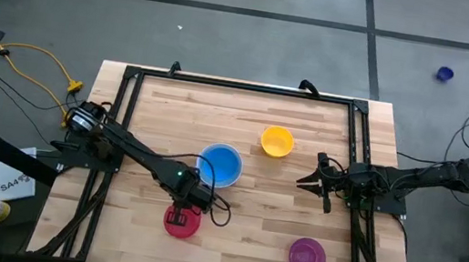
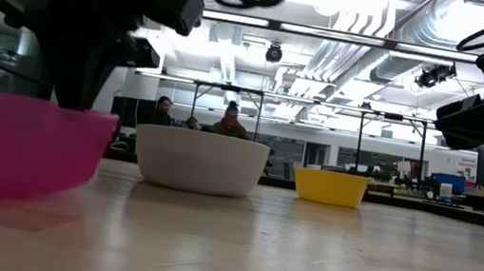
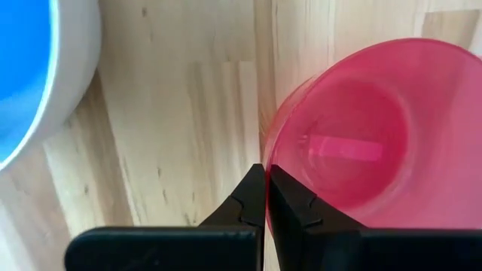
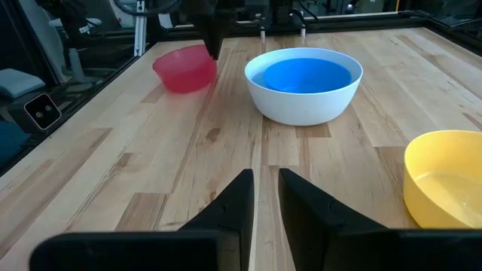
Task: Nest bowls inside each other
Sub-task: Stack the pink bowl on top of the blue bowl
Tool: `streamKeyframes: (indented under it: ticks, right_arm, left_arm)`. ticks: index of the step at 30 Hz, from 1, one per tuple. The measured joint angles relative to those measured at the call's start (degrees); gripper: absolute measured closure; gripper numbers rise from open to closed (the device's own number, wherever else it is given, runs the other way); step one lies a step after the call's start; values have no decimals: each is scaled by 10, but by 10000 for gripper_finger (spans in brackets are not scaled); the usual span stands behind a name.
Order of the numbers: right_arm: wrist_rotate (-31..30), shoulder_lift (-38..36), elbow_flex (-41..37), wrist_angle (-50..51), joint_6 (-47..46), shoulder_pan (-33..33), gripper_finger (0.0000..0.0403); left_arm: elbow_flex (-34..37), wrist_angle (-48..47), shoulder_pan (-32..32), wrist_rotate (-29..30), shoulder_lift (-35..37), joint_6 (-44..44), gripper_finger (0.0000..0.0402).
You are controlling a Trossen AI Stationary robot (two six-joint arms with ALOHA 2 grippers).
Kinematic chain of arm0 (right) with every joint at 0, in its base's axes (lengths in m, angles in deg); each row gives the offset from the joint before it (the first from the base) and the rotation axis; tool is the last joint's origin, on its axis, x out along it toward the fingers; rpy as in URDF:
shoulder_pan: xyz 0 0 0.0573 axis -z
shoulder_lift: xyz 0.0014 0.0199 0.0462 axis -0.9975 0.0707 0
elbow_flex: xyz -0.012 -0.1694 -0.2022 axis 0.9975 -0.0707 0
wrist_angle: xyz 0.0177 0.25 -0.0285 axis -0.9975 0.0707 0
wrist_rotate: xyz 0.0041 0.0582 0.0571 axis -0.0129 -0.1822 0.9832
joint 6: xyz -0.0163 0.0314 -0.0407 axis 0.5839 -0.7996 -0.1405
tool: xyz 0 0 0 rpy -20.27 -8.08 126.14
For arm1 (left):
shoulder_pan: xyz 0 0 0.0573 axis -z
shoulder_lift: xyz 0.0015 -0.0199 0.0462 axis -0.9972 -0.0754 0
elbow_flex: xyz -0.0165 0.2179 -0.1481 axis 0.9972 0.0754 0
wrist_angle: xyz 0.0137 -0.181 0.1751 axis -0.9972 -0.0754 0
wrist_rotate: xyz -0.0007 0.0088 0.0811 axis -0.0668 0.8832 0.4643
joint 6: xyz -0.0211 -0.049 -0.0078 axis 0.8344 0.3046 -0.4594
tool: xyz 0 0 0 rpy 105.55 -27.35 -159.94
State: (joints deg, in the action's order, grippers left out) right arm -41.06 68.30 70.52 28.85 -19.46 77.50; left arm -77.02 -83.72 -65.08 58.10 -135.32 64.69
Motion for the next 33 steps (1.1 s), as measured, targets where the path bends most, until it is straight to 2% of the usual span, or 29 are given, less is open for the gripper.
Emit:
streamKeyframes:
  ticks: [13, 22, 33]
  right_arm:
    - [0, 0, 0, 0, 0, 0, 346]
    - [0, 0, 0, 0, 0, 0, 346]
    - [0, 0, 0, 0, 0, 0, 346]
  left_arm:
    - [-2, -37, -27, -2, 26, -20, 402]
    - [-51, -103, -50, -1, 33, -45, 402]
    - [-103, -137, -98, 2, 33, -91, 402]
